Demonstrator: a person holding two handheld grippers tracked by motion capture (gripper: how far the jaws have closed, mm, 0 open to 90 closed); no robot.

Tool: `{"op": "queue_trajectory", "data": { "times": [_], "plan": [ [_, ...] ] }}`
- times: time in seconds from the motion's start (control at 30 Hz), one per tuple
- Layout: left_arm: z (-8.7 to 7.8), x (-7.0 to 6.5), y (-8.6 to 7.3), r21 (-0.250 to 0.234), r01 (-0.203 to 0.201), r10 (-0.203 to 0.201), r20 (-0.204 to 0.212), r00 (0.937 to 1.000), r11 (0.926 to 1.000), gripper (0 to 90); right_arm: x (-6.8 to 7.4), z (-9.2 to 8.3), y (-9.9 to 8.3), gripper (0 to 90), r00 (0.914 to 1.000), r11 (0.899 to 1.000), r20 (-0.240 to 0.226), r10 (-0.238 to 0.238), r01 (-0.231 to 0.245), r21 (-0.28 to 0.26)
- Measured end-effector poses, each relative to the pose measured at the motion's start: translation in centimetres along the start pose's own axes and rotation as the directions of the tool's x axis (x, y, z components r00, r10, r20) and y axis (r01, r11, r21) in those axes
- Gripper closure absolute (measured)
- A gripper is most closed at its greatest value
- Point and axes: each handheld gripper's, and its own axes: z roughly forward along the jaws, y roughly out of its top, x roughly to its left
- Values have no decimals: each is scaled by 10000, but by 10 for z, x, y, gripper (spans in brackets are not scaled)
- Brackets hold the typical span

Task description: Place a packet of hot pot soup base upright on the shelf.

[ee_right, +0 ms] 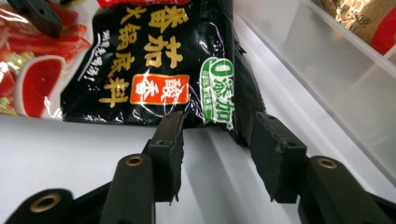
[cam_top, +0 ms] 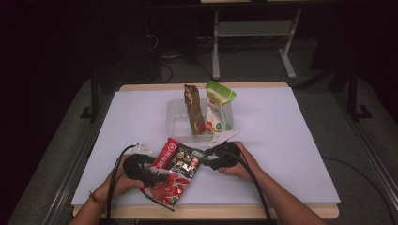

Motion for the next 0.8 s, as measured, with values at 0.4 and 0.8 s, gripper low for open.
{"op": "queue_trajectory", "data": {
  "times": [0.4,0.8],
  "plan": [
    [-2,3,-2,-90,12,-10,230,9997,10000,164,3,-1,3,810,9989,9983,57,-455,457,-348],
    [-3,4,-3,-203,-33,37,188,9998,9998,184,10,-6,4,885,9968,9958,584,-553,593,-697]
  ]
}}
